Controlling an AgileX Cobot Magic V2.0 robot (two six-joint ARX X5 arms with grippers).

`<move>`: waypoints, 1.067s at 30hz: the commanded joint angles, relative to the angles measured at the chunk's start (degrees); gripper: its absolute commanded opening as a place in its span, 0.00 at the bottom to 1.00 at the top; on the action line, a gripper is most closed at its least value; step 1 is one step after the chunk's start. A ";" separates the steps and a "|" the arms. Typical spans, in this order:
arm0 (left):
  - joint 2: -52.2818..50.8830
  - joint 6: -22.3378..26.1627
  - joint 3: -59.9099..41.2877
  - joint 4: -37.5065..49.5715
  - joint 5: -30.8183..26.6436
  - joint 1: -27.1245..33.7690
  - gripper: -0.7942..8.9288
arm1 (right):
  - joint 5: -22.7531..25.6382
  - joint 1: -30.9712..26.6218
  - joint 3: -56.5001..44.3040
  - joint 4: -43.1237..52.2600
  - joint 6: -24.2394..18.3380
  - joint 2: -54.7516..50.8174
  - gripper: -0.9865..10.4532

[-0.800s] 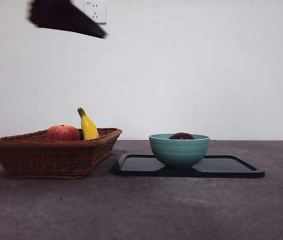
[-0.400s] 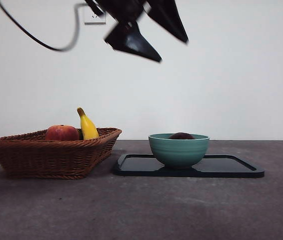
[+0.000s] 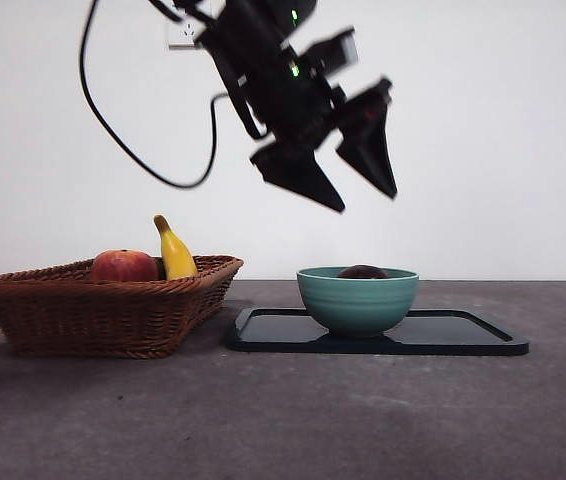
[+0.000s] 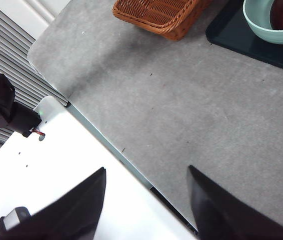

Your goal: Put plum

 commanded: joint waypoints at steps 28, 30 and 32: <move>10.73 3.43 1.73 3.80 -3.10 -0.96 0.43 | -0.09 0.26 0.37 0.70 -0.24 0.13 0.31; 10.73 3.48 1.73 3.34 -3.10 -0.96 0.37 | -0.09 0.26 0.37 0.70 -0.24 0.13 0.31; 10.73 3.48 1.73 3.26 -3.10 -0.98 0.33 | -0.09 0.26 0.37 0.70 -0.26 0.13 0.31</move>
